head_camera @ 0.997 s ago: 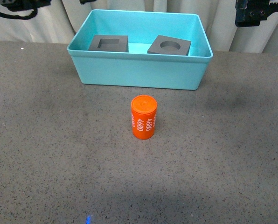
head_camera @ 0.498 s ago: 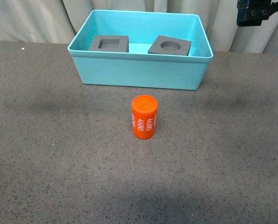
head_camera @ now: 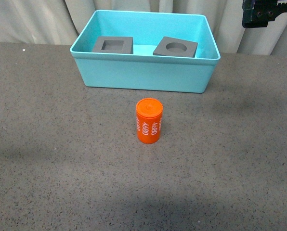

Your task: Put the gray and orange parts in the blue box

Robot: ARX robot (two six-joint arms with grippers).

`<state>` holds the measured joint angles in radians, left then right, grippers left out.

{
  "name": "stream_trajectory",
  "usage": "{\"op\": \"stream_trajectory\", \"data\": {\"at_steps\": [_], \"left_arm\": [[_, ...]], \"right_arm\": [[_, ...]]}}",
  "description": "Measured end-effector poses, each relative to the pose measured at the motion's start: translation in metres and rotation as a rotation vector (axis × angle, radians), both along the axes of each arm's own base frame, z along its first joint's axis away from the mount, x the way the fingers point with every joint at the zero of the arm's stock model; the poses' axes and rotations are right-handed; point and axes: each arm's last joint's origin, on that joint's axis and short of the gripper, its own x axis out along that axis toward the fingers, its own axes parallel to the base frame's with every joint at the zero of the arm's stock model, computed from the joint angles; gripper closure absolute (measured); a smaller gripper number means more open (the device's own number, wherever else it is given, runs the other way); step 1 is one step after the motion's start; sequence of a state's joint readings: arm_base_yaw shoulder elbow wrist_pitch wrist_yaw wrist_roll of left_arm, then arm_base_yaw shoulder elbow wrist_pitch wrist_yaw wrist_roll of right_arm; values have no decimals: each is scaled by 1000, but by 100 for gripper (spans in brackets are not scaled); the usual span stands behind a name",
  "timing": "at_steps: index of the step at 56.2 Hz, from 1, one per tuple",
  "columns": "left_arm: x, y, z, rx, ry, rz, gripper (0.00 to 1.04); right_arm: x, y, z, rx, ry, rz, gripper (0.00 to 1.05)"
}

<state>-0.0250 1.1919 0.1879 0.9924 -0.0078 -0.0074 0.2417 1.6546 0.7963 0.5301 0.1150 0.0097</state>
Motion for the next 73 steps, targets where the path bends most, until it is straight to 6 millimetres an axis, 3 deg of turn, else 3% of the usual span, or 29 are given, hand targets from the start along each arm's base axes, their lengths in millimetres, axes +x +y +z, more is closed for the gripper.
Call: {"op": "stream_trajectory", "data": {"at_steps": [11,34,73], "left_arm": [[-22,5,-13,0,11,18,101],[-51,5,-11,0,3,16,101],[-79,5,0,0,-32,16,101]], "right_arm": [[0,0,0,0,0,0,10],[0,0,0,-3,0,1,10],[0,0,0,-3,0,1,10]]}}
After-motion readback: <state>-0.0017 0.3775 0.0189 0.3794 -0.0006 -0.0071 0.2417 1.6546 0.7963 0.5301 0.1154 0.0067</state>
